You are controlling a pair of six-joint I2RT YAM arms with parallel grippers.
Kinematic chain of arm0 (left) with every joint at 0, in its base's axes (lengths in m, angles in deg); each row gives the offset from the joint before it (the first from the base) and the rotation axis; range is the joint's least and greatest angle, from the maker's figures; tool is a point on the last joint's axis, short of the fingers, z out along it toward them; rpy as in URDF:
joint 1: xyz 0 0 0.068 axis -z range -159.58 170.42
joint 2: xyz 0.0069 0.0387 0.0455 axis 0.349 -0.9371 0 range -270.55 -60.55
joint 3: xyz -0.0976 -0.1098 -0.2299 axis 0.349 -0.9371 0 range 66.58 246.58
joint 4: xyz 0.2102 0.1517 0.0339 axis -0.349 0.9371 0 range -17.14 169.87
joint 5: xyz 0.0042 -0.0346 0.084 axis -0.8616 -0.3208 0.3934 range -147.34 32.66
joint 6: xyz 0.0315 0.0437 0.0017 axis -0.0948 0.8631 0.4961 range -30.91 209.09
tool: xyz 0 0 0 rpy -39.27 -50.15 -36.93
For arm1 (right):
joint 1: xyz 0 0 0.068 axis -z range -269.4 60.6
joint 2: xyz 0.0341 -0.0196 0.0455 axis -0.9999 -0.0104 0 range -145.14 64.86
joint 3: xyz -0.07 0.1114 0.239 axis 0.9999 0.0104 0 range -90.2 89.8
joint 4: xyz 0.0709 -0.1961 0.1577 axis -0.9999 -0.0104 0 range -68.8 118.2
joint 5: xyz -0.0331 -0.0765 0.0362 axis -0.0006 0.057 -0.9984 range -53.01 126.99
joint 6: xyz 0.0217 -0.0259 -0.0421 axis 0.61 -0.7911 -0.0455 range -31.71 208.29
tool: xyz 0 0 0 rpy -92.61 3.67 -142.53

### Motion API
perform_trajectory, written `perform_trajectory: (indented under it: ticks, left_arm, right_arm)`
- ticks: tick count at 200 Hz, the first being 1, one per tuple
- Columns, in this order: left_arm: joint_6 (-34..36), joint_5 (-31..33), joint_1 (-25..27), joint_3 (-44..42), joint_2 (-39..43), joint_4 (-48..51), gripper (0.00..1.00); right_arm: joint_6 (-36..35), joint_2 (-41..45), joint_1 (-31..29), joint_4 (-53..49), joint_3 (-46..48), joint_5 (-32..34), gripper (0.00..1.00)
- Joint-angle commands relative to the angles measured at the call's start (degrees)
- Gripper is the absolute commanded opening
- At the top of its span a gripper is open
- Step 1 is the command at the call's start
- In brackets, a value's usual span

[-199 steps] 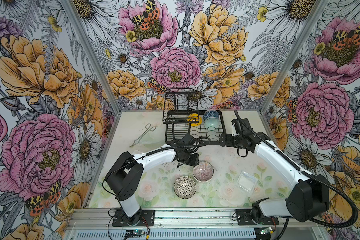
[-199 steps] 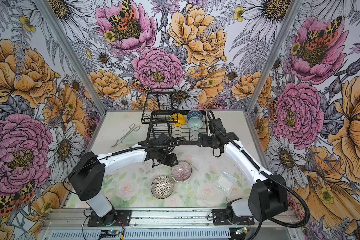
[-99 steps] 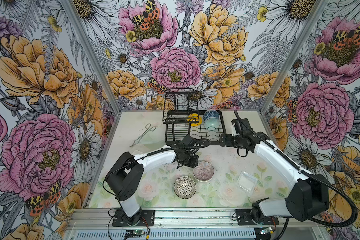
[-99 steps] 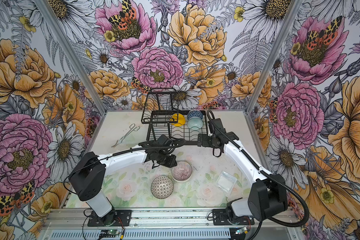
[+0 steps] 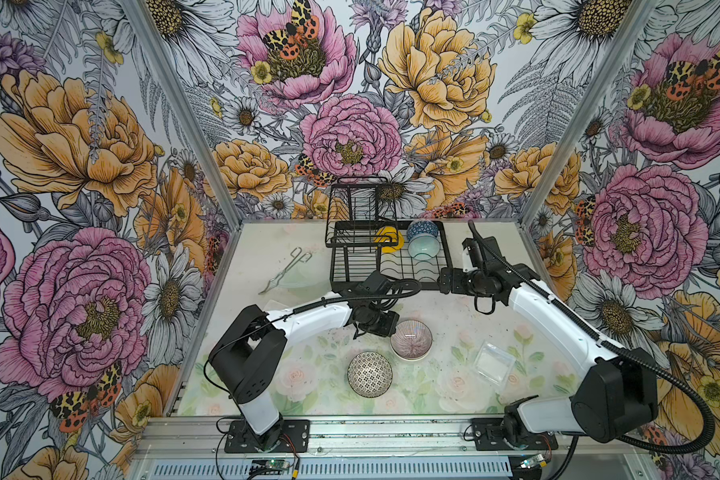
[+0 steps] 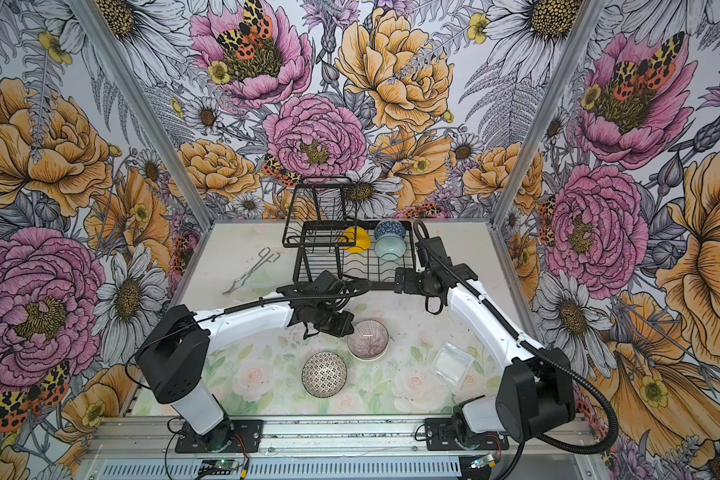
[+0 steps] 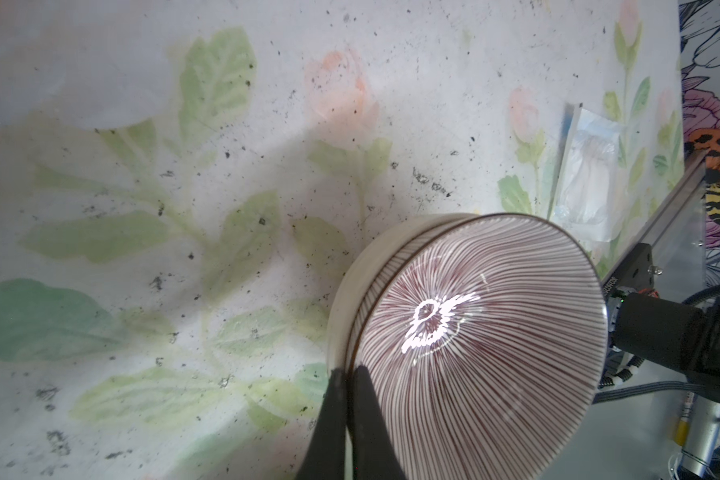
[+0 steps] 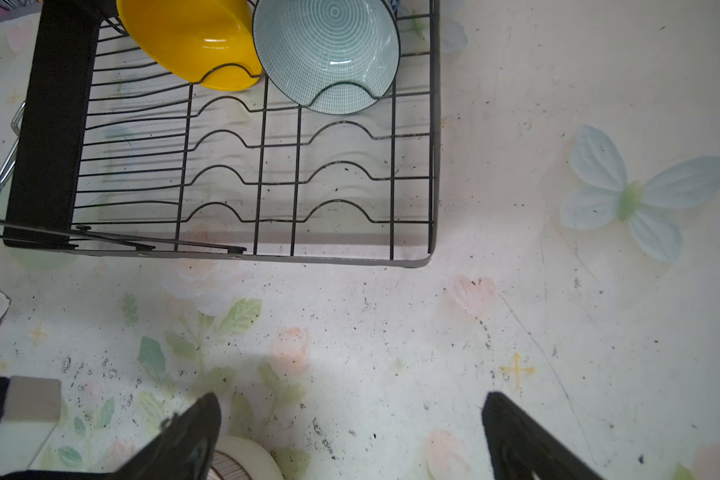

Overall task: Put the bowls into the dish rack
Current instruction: 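Reach the left gripper to the pink striped bowl while the right arm follows, then grasp the pink striped bowl rim with the left gripper and lift it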

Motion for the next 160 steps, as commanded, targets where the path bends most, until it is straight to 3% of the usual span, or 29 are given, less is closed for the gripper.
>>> perform_trajectory:
  ticks: [1,160]
  left_arm:
    - [0.3,1.38,-0.41,-0.93,2.03,0.25,0.0]
    - [1.03,1.7,-0.58,1.62,5.69,1.37,0.0]
  right_arm:
    - [-0.62,-0.39,0.43,0.28,0.59,-0.49,0.99]
    - [-0.54,0.13,0.38,0.67,1.82,-1.04,0.99]
